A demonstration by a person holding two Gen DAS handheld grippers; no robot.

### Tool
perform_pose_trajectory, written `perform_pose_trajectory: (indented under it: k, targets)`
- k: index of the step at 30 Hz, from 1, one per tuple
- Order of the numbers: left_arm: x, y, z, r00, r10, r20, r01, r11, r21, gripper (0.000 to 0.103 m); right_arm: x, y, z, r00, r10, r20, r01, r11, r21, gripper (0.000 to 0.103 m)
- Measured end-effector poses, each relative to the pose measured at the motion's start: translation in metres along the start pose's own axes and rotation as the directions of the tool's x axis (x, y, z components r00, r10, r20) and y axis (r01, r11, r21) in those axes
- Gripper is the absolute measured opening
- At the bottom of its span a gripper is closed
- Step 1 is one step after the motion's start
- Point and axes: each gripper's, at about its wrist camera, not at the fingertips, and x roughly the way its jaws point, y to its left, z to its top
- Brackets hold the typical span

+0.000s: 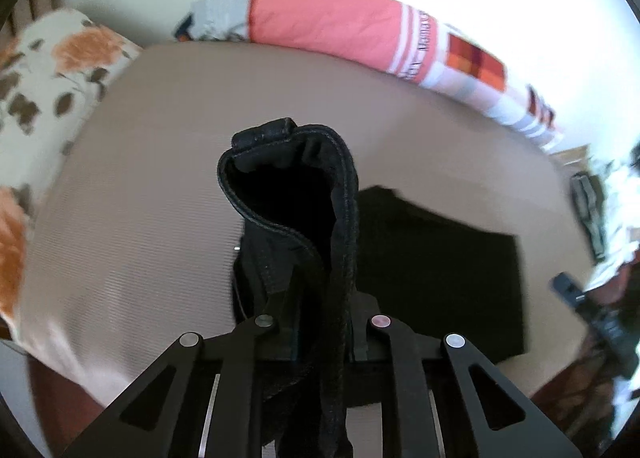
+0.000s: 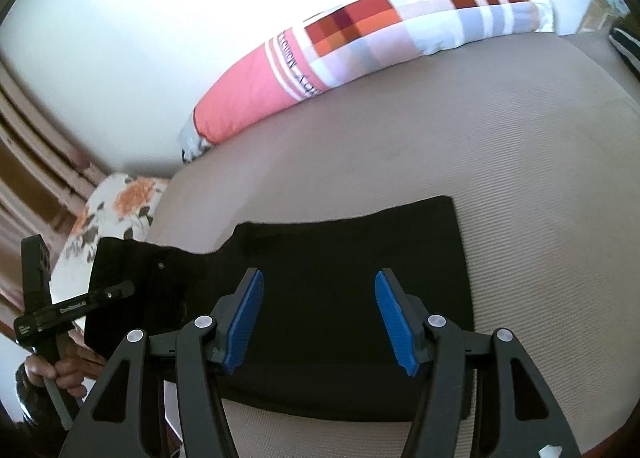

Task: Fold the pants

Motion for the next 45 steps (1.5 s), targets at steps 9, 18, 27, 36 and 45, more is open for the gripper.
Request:
perform_pose_trajectory:
  k: [9,18,27,36,45]
  targets:
    - [0.018,-0.068,0.011,0.983,-0.183,-0.029,0.182,0.983,-0.013,0.014,-0.023,-0.034,0.007,0.995,-0.025,0.101,0.018,0.997,0.072,0.057]
    - [0.059,-0.14,0.012,0.926,-0.36,-0.109,0.362,0.932,-0.009,0.014,-0.013,-0.055,0.002,0.982,-0.158,0.104,0.151,0.986,0.067,0.058]
    - [0.098,-0.168,-0.013,0.91,-0.377,-0.174,0.386,0.922,0.018,0.014,-0.012,-0.051,0.005,0.971,-0.215,0.103,0.217,0.976,-0.006,0.058]
    - [0.11,-0.175,-0.028,0.914,-0.364,-0.176,0.38,0.923,0.063,0.017,-0.008,-0.048,0.004,0.972,-0.216,0.091,0.219,0.975,-0.024,0.058]
    - [0.1,-0.181,-0.034,0.908,-0.387,-0.162,0.406,0.908,0.103,0.058,-0.005,-0.049,0.005,0.974,-0.216,0.073,0.218,0.975,-0.028,0.058]
